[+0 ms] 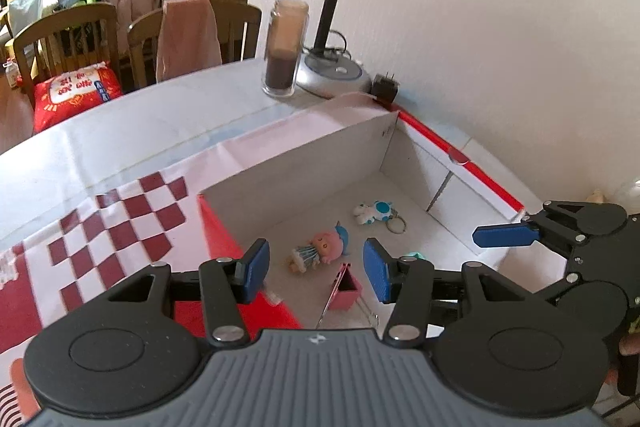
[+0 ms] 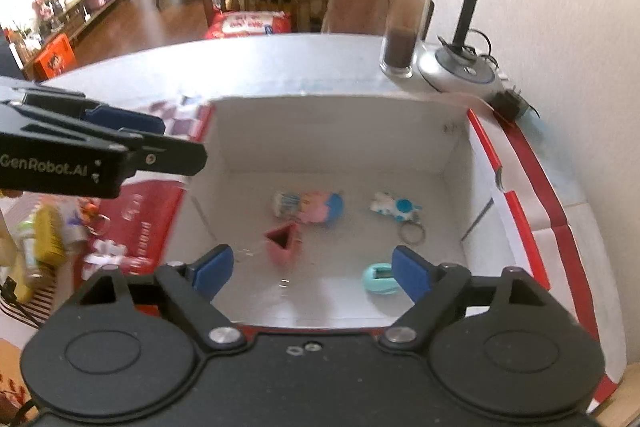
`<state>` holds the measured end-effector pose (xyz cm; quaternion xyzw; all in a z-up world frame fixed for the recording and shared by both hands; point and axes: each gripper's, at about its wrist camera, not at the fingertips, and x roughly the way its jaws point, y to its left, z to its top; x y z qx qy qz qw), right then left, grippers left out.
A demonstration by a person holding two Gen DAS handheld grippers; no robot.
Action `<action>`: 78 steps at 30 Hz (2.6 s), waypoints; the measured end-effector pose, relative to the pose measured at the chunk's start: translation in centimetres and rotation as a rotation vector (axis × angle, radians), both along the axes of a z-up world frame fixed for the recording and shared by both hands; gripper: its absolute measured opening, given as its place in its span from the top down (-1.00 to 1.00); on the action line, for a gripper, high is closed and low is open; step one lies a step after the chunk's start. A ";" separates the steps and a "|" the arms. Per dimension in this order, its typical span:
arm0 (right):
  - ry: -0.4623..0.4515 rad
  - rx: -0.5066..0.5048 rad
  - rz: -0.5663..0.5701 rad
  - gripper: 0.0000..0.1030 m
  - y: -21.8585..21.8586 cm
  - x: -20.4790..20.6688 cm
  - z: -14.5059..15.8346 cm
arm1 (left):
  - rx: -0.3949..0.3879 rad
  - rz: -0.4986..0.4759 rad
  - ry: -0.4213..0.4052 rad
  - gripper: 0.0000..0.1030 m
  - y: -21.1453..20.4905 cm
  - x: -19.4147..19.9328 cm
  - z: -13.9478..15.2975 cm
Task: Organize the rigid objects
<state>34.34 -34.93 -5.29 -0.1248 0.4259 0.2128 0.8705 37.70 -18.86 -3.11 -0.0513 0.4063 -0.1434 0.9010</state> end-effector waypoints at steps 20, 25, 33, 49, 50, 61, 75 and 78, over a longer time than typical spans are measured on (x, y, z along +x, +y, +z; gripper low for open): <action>-0.068 0.207 0.123 -0.99 9.5 -8.9 2.3 | 0.011 0.158 -0.101 -0.52 16.0 -13.3 2.6; -0.059 0.213 0.149 -0.99 12.2 -10.8 1.7 | 0.045 0.250 -0.167 -0.60 20.0 -16.7 2.0; -0.030 0.193 0.191 -0.99 16.3 -13.0 0.0 | 0.088 0.350 -0.167 -0.60 24.8 -19.8 -0.4; 0.036 0.125 0.242 -0.89 22.4 -14.5 -5.1 | 0.086 0.425 -0.030 -0.60 27.1 -18.8 -9.5; 0.042 0.118 0.243 -0.87 22.7 -14.4 -5.5 | 0.086 0.422 -0.017 -0.60 27.0 -18.6 -10.0; 0.100 0.081 0.266 -0.41 25.1 -13.6 -8.6 | 0.085 0.415 0.070 -0.60 26.6 -16.7 -14.0; 0.146 0.048 0.273 0.08 26.6 -12.5 -10.6 | 0.194 0.330 0.054 0.16 24.8 -16.1 -15.1; 0.155 0.047 0.274 0.08 26.8 -12.3 -10.9 | 0.206 0.309 0.043 0.34 24.4 -16.1 -15.1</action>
